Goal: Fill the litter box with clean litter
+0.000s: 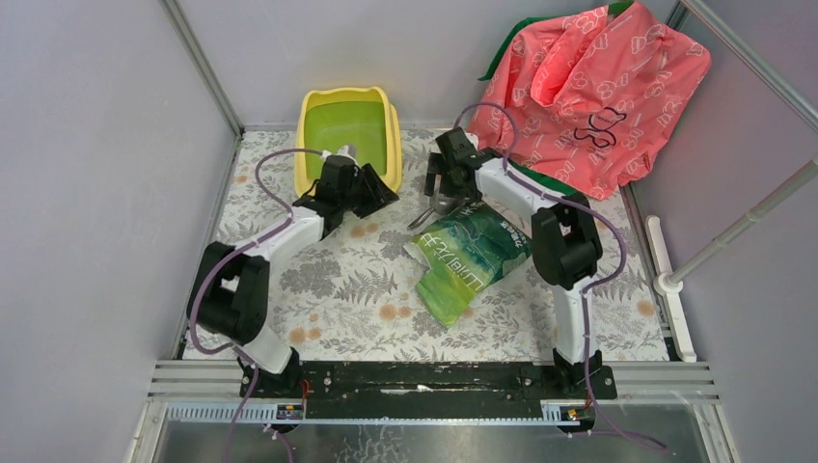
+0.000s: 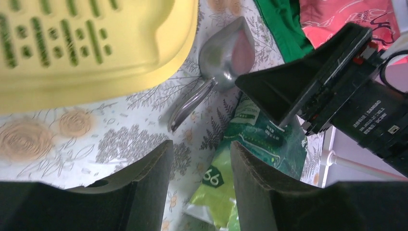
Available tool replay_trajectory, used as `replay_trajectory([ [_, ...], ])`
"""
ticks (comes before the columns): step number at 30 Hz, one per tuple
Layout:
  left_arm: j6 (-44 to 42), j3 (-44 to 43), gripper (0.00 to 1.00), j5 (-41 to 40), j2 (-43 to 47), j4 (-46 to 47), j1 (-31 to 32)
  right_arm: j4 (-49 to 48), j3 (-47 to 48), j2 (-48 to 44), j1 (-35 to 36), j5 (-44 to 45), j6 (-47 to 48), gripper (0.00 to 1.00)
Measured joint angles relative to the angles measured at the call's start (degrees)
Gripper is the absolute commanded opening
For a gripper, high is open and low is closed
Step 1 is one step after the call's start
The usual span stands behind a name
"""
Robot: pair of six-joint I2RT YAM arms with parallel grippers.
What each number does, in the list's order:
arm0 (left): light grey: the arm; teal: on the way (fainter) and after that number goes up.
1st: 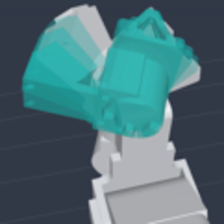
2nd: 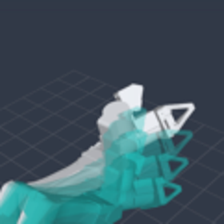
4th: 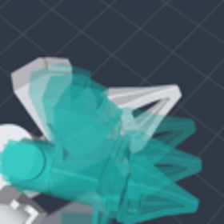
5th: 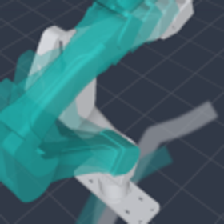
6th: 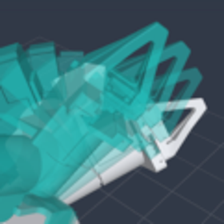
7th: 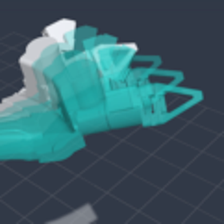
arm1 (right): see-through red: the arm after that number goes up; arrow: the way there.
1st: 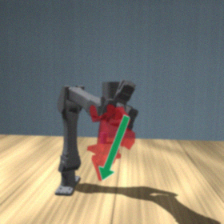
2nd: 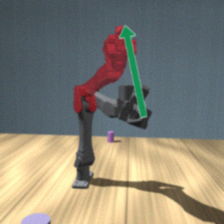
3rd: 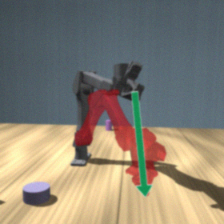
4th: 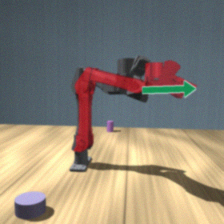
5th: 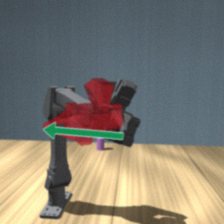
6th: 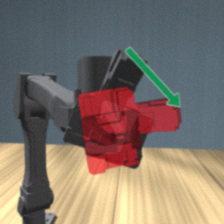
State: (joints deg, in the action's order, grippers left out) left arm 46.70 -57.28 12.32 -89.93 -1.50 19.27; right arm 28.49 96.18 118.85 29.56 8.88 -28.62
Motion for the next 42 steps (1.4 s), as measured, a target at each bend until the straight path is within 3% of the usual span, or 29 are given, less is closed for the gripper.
replay_trajectory([
  [11, -1.0, -3.8, 0.55, 0.7, -13.2, 4.6, 1.4, 8.5, 19.7, 12.4, 0.0, 4.3, -4.1, 1.00],
  [34, -1.2, -5.9, 0.54, 3.1, -17.6, 9.3, 2.2, 17.6, 29.3, 22.9, 0.1, 6.2, -4.9, 1.00],
  [37, -1.2, -5.1, 0.54, 3.4, -17.6, 9.7, 2.1, 17.6, 29.3, 22.9, 0.1, 6.3, -4.9, 0.90],
  [42, -1.2, -3.4, 0.54, 4.1, -17.0, 10.4, 1.6, 17.7, 29.3, 22.9, 0.1, 6.6, -5.3, 0.65],
])
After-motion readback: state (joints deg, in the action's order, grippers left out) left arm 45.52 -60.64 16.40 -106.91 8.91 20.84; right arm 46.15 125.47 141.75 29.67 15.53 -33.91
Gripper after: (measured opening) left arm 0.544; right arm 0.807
